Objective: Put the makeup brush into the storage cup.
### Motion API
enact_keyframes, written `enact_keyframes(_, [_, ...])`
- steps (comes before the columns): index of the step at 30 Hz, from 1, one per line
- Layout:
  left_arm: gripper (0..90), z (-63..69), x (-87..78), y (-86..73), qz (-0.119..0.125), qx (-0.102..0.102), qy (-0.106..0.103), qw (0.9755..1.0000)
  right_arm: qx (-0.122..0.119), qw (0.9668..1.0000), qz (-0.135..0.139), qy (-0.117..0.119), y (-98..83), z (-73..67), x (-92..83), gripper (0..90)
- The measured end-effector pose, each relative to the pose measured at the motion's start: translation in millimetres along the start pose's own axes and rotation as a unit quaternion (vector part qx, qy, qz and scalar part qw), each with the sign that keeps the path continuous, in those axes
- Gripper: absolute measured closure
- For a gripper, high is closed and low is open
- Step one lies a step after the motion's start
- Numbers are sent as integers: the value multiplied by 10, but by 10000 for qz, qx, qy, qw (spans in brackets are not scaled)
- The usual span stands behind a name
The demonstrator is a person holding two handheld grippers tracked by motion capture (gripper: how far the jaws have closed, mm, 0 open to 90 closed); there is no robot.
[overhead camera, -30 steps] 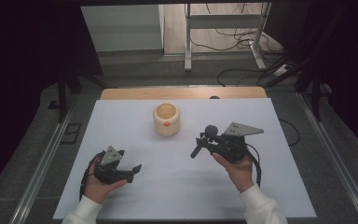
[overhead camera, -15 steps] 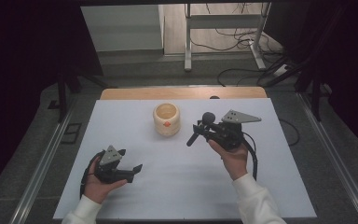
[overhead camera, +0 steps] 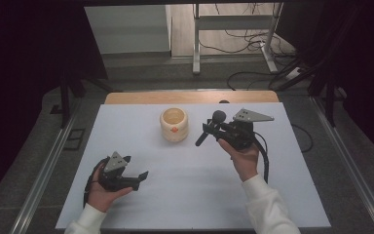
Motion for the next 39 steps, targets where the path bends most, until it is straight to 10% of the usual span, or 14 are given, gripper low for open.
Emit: enact_keyframes(39, [130,4,-2,-3,-28,2,-12,10000,259,9992,314,-47,272,188,219,702])
Point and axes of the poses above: each handheld gripper's, and its own axes: x roughly forward along the jaws, y roughly out of its top, z roughly to its right, the point moved 7 cm from there along x, roughly forward along the jaws, and after that the axes turned 10 degrees about y, right-handed, at the moved point
